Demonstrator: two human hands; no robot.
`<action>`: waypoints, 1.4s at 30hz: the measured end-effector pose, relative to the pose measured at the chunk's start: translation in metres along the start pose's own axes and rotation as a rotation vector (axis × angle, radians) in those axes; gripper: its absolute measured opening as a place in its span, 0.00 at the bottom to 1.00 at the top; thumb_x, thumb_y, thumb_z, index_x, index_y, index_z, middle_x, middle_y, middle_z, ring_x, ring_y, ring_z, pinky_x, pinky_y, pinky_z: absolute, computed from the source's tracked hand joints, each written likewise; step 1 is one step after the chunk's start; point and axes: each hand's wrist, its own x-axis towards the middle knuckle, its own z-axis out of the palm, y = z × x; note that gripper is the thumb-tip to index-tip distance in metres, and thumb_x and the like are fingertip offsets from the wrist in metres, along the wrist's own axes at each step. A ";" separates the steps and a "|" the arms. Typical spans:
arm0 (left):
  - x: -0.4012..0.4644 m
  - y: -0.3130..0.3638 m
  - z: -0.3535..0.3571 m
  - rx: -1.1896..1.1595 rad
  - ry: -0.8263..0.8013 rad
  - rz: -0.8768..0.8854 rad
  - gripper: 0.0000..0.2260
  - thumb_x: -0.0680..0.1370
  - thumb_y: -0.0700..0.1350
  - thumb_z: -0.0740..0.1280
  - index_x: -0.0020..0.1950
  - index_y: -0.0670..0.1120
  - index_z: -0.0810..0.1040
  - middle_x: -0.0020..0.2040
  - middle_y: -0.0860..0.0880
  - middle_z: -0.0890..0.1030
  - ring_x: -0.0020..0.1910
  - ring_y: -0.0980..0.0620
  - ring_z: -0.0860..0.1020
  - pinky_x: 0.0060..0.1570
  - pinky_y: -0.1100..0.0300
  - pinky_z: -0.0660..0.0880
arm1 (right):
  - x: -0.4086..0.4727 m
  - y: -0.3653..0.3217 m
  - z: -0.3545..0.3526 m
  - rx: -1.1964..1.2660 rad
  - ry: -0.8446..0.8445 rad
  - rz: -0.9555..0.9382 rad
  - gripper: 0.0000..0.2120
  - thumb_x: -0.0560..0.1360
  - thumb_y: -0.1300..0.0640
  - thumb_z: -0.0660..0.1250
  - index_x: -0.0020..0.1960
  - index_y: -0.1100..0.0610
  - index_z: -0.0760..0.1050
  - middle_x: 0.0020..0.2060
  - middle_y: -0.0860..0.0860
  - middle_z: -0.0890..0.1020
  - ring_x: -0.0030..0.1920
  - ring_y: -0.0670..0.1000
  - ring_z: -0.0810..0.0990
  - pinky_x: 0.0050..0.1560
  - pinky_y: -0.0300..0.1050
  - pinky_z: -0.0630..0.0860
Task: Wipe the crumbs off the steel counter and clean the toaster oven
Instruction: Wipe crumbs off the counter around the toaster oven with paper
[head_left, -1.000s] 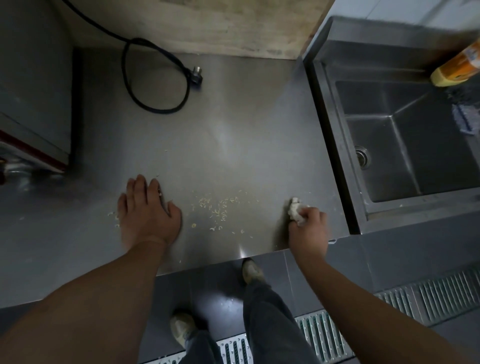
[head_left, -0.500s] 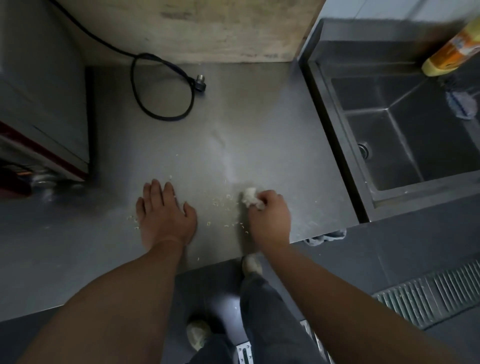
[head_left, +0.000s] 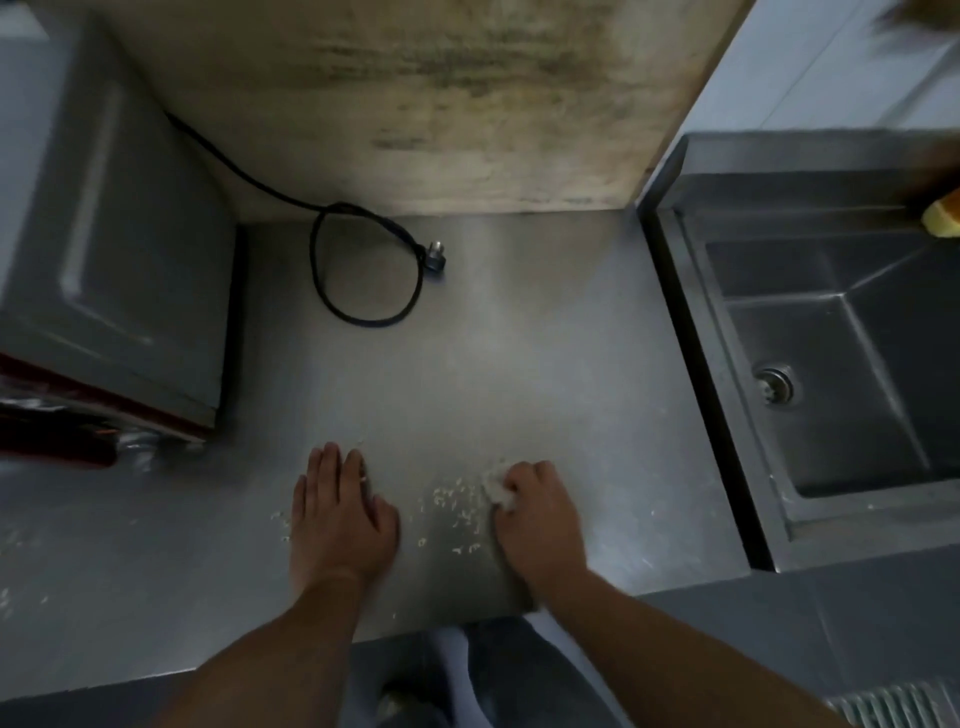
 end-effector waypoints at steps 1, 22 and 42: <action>0.000 0.000 0.001 -0.001 0.003 0.001 0.32 0.75 0.55 0.49 0.77 0.43 0.64 0.79 0.42 0.59 0.79 0.45 0.52 0.77 0.51 0.46 | -0.004 -0.003 0.003 0.006 -0.056 -0.047 0.11 0.69 0.57 0.67 0.51 0.53 0.73 0.51 0.51 0.73 0.45 0.57 0.77 0.46 0.51 0.76; 0.172 0.025 -0.125 0.269 0.259 0.438 0.23 0.75 0.52 0.62 0.69 0.48 0.74 0.74 0.42 0.67 0.72 0.39 0.62 0.69 0.40 0.57 | 0.081 -0.035 -0.029 0.138 0.251 0.280 0.11 0.73 0.60 0.68 0.55 0.57 0.77 0.50 0.56 0.77 0.46 0.61 0.78 0.43 0.44 0.67; 0.273 0.013 -0.123 0.610 -0.147 0.592 0.12 0.78 0.39 0.59 0.59 0.47 0.75 0.57 0.43 0.80 0.58 0.42 0.76 0.60 0.51 0.69 | 0.152 -0.087 -0.004 0.178 0.288 0.153 0.10 0.73 0.60 0.67 0.54 0.57 0.76 0.49 0.54 0.77 0.44 0.56 0.76 0.42 0.42 0.66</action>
